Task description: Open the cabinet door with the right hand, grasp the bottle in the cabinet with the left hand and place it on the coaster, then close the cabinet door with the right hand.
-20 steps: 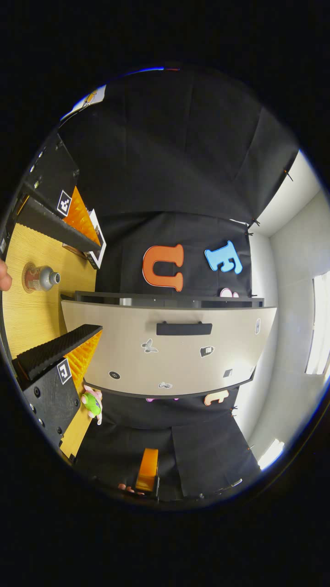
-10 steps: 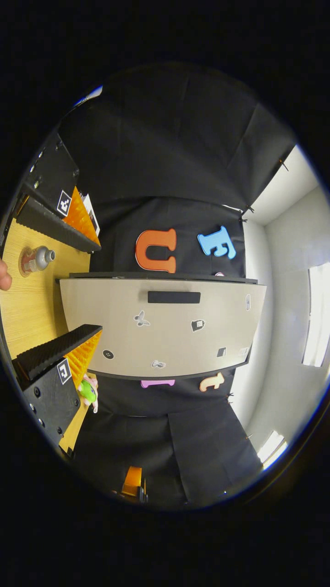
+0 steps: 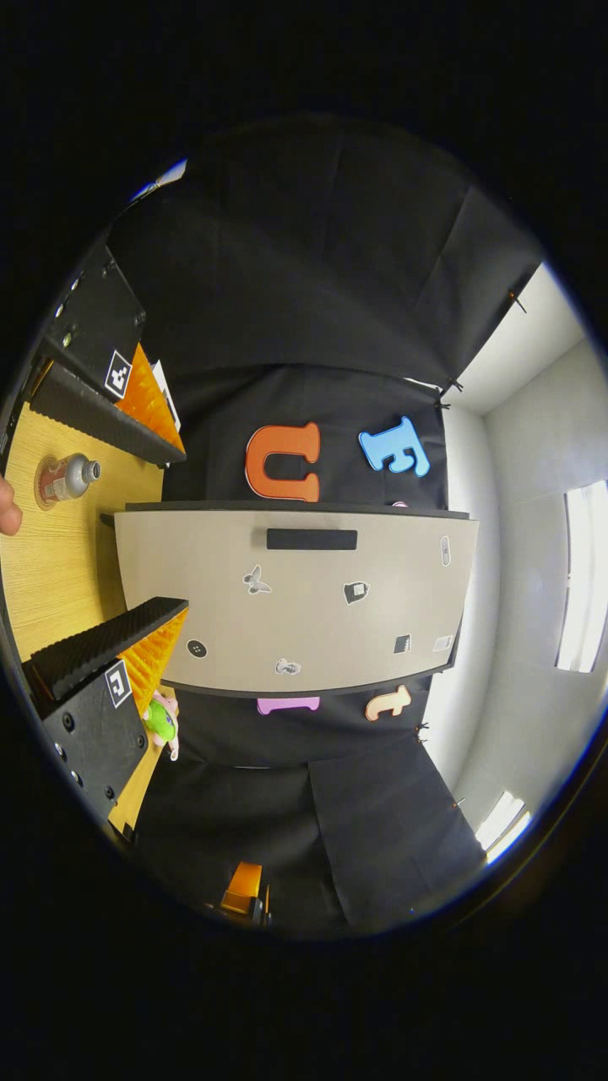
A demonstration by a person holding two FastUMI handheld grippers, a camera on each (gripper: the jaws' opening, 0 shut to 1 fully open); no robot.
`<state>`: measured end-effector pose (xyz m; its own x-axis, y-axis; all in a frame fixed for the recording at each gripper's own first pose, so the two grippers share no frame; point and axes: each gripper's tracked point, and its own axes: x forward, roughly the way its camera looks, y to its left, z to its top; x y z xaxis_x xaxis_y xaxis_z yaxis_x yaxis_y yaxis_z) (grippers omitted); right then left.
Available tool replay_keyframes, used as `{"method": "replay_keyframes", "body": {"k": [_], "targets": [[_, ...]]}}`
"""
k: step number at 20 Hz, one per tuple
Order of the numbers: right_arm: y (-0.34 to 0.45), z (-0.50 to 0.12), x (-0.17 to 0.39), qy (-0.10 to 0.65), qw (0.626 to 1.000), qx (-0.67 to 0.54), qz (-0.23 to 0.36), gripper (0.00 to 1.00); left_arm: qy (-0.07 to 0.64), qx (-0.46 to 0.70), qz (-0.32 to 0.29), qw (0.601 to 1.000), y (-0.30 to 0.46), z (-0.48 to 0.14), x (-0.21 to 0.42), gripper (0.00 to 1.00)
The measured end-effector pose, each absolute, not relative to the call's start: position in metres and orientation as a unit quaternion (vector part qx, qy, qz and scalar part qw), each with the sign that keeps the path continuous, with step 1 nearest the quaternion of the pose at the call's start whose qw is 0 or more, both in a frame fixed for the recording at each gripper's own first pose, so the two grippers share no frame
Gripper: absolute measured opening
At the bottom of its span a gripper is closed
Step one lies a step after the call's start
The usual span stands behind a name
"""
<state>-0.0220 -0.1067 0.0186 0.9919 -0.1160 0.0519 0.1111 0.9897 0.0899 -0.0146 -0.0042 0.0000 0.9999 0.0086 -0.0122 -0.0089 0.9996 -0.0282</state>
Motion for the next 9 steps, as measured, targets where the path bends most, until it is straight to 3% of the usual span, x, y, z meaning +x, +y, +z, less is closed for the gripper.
{"method": "replay_keyframes", "body": {"k": [3, 4, 7, 8, 9], "targets": [[-0.1039, 0.0156, -0.0204, -0.024, 0.997, 0.049, -0.051, 0.95, 0.006, -0.017, 0.003, 1.0, -0.0055, 0.0009, -0.0159, 0.96], [-0.1022, 0.0159, -0.02, -0.024, 0.997, 0.053, -0.047, 0.99, 0.005, -0.016, 0.002, 1.0, -0.006, 0.0018, -0.0171, 0.96], [-0.1006, 0.0142, -0.0176, -0.023, 0.997, 0.053, -0.045, 0.95, 0.005, -0.01, -0.002, 1.0, -0.0078, 0.0007, -0.0185, 0.96], [-0.0998, 0.0145, -0.0173, -0.023, 0.997, 0.051, -0.045, 0.99, 0.003, -0.009, -0.004, 1.0, -0.0094, 0.0021, -0.0178, 0.96], [-0.0982, 0.0141, -0.0171, -0.022, 0.998, 0.05, -0.044, 0.95, 0.002, -0.009, -0.005, 1.0, -0.0105, 0.0026, -0.0184, 0.96]]}}
